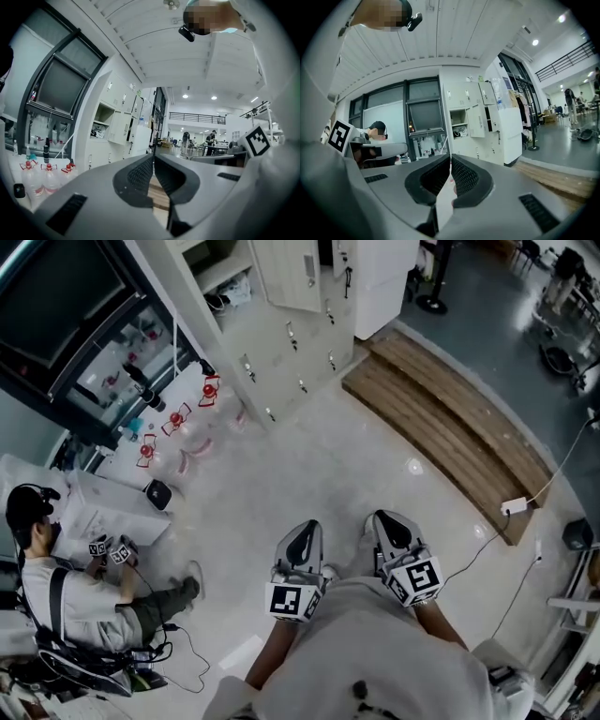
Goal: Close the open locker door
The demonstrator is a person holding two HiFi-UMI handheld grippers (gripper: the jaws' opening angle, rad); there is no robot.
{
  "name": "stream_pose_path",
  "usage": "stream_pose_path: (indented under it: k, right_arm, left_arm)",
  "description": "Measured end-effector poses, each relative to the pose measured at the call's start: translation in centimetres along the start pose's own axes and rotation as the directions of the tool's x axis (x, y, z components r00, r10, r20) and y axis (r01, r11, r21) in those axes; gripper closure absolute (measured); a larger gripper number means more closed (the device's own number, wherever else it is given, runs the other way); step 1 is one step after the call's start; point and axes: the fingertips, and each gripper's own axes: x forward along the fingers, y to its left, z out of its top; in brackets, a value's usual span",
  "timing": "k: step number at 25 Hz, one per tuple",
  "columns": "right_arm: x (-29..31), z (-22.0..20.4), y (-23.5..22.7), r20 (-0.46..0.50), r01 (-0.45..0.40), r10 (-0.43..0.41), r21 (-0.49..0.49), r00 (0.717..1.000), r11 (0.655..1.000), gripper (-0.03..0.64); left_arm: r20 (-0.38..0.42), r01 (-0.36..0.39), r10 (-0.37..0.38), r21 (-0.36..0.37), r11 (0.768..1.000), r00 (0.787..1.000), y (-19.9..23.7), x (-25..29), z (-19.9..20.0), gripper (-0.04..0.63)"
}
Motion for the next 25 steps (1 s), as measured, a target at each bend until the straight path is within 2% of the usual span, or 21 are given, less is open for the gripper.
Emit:
stream_pose_path:
  k: [8,13,17,20,25]
  right_arm:
    - [7.4,3.3,-6.0,0.003,-0.138,0.138,-0.026,0.990,0.990,0.587]
    - [11.4,5.2,-10.6,-0.009,-0.223,0.223,-0.060,0.975,0.973,0.587]
    - [13.1,6.3,-13.5,-0.004,-0.276,0.277,-0.074,0.961,0.958,0.588]
    - [14.3,6.6,-15.7,-0.007,-0.296,0.296,-0.077,0.955,0.952,0.586]
    - [15.8,6.8,-18.2,-0.026,-0.292,0.291,-0.059,0.956,0.954,0.588]
  left_arm:
    - [0.027,-0.107,0.106,0.025,0.994,0.994,1.8,8.0,2.6,0.578]
    - [0.049,-0.215,0.215,0.008,0.977,0.975,3.1,12.6,3.2,0.579]
    - [0.071,-0.269,0.268,-0.001,0.963,0.961,2.9,16.0,3.4,0.580]
    - [0.085,-0.292,0.293,-0.018,0.956,0.952,2.6,18.5,3.1,0.580]
    - [0.069,-0.269,0.270,-0.012,0.963,0.961,2.3,22.3,3.1,0.580]
